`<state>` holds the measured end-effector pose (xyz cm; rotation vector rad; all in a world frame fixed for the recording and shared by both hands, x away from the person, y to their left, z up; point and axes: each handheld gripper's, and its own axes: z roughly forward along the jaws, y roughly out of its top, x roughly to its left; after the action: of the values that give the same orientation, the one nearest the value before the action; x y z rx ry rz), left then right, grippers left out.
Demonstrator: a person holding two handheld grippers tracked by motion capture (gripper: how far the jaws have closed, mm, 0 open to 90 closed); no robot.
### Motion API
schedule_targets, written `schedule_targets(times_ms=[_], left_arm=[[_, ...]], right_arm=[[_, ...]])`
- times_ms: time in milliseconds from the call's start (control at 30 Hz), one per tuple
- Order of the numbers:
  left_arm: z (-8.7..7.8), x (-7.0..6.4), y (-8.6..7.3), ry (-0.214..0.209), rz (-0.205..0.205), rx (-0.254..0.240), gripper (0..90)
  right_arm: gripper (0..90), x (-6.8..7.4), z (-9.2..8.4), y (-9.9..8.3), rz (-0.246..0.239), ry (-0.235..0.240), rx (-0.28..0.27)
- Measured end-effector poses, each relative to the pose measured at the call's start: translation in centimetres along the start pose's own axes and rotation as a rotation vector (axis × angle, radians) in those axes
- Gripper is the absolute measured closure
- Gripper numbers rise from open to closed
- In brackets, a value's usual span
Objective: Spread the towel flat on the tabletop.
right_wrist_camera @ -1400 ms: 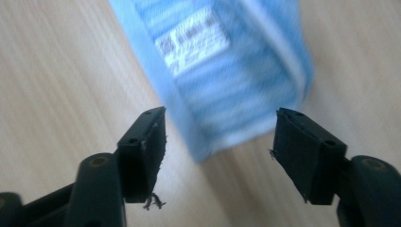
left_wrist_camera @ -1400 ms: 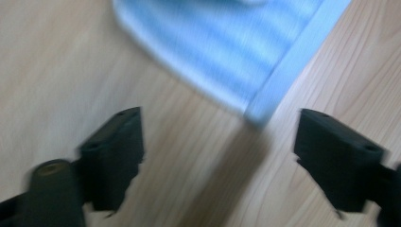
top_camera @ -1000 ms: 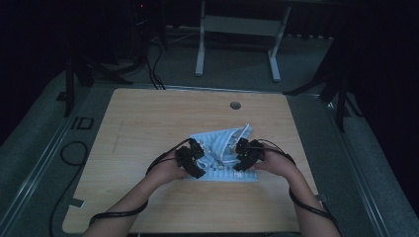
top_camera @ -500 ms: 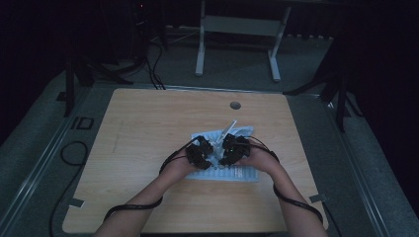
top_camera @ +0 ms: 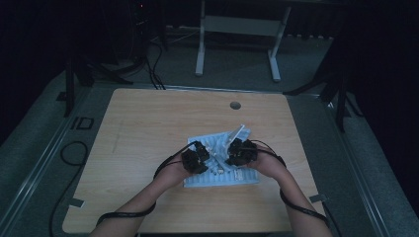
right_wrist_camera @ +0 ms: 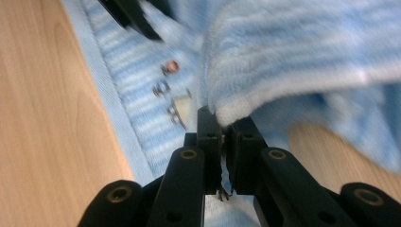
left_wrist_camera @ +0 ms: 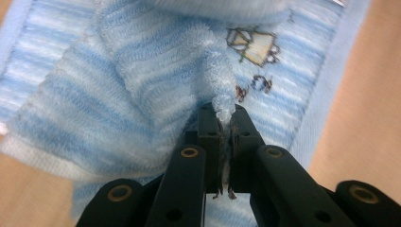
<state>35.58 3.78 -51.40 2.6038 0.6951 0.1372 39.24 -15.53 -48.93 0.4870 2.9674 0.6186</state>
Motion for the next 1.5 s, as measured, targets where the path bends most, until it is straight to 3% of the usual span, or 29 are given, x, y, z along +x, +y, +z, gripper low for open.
schedule_targets(times_ms=[133, 233, 500, 533, 600, 700, 767, 900, 933, 1000, 1033, 1133, 1200, 1333, 1500], left_arm=[[-1.0, -0.5, -0.9, -0.013, 0.018, 0.007, 85.6], [-2.3, -0.4, -1.5, -0.023, 0.003, -0.010, 85.6], [-6.1, 0.6, -2.5, 0.002, -0.037, -0.078, 85.6], [-6.6, 0.9, -2.5, -0.002, -0.030, -0.083, 85.6], [-7.5, 1.6, -2.5, 0.036, -0.066, -0.120, 85.6], [-8.4, 3.3, -2.3, 0.052, -0.108, -0.158, 85.6], [-8.5, 4.2, -2.0, 0.086, -0.127, -0.160, 85.4], [-7.1, 5.7, -1.0, 0.184, -0.159, -0.136, 82.5], [-6.7, 6.0, -0.9, 0.209, -0.167, -0.118, 77.9], [-5.8, 6.6, -0.8, 0.192, -0.194, -0.077, 60.3], [-5.4, 6.6, -1.0, 0.182, -0.191, -0.061, 53.2], [-4.8, 5.8, -1.6, 0.176, -0.166, -0.046, 46.3], [-4.7, 5.1, -2.1, 0.173, -0.170, -0.055, 46.0], [-4.3, 3.4, -2.7, 0.094, -0.155, -0.080, 46.0], [-3.0, 0.9, -3.3, 0.084, -0.108, -0.074, 46.2]], right_arm=[[84.8, 0.0, -1.3, -1.3, 0.010, -0.008, -0.014], [84.8, -0.4, -2.7, -2.2, 0.031, -0.034, -0.023], [84.8, -2.2, -6.1, -4.1, 0.108, -0.104, -0.060], [84.8, -2.4, -6.4, -4.3, 0.120, -0.106, -0.066], [84.8, -2.8, -7.0, -4.5, 0.135, -0.115, -0.083], [84.8, -3.6, -7.7, -4.5, 0.172, -0.111, -0.117], [84.0, -4.0, -7.8, -4.4, 0.194, -0.091, -0.132], [80.7, -5.2, -6.8, -3.8, 0.254, -0.138, -0.121], [75.0, -5.6, -6.5, -3.6, 0.272, -0.164, -0.109], [70.0, -6.2, -6.1, -3.5, 0.313, -0.183, -0.104], [69.1, -6.4, -5.9, -3.6, 0.316, -0.184, -0.106], [65.0, -6.1, -5.6, -3.8, 0.302, -0.180, -0.092], [64.0, -5.6, -5.4, -4.1, 0.291, -0.186, -0.077], [64.0, -4.4, -4.2, -4.4, 0.250, -0.157, -0.064], [64.0, -3.3, -1.7, -4.5, 0.219, -0.134, -0.037]])
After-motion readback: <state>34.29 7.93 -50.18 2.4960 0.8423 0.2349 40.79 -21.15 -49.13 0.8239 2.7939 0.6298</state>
